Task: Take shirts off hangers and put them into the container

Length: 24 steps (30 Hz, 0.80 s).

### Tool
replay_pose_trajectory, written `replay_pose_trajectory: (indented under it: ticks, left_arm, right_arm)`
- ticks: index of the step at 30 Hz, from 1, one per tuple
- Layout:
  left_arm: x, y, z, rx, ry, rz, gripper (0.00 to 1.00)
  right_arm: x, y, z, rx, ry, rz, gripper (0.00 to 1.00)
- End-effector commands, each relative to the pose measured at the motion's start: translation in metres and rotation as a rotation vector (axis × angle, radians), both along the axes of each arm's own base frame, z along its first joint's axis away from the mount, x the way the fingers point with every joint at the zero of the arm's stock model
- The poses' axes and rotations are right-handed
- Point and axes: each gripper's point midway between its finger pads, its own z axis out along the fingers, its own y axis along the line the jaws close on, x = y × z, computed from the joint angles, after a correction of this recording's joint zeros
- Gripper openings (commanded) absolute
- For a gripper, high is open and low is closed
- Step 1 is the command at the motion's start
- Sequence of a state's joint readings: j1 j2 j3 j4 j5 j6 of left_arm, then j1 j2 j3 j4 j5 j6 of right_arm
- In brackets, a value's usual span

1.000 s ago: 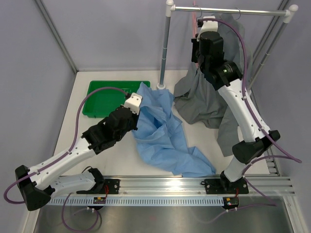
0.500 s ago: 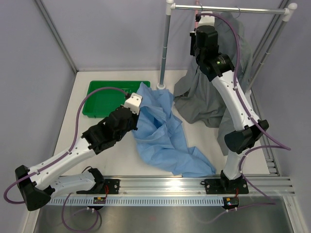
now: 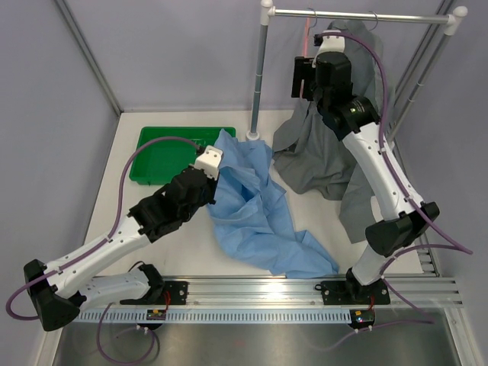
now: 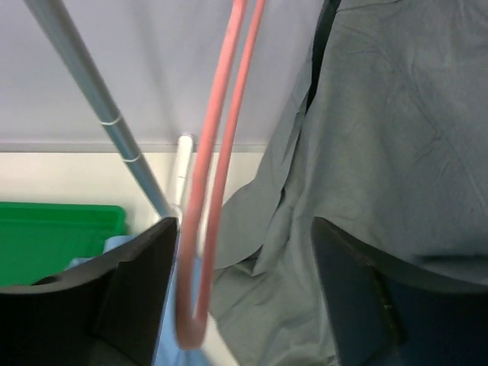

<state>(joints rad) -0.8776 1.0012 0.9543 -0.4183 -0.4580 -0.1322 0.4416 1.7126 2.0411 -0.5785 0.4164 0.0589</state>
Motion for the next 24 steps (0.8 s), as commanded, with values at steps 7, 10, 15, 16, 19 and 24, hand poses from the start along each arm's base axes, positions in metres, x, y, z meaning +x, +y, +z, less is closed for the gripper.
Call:
replay_pose_trajectory:
  ticks: [7, 10, 15, 16, 19, 24]
  left_arm:
    - [0.006, 0.007, 0.01, -0.015, -0.036, 0.051, 0.0]
    - [0.011, 0.017, 0.018, -0.006, -0.061, 0.1, 0.0]
    - [0.018, 0.037, 0.05, 0.018, -0.125, 0.172, 0.0]
    - [0.02, 0.04, 0.067, 0.004, -0.153, 0.187, 0.0]
    - [0.026, 0.053, 0.087, 0.036, -0.196, 0.238, 0.0]
    - [0.042, 0.08, 0.143, 0.057, -0.284, 0.339, 0.0]
  right_arm:
    - [-0.093, -0.022, 0.044, 0.094, -0.054, 0.11, 1.0]
    - [-0.129, -0.03, 0.038, 0.134, -0.06, 0.139, 0.99]
    - [-0.179, -0.045, 0.017, 0.188, -0.06, 0.166, 1.0]
    - [-0.184, -0.046, 0.012, 0.193, -0.056, 0.172, 1.0]
    - [-0.203, -0.049, -0.001, 0.217, -0.05, 0.194, 1.0]
    - [-0.221, -0.048, -0.023, 0.234, -0.029, 0.233, 0.99]
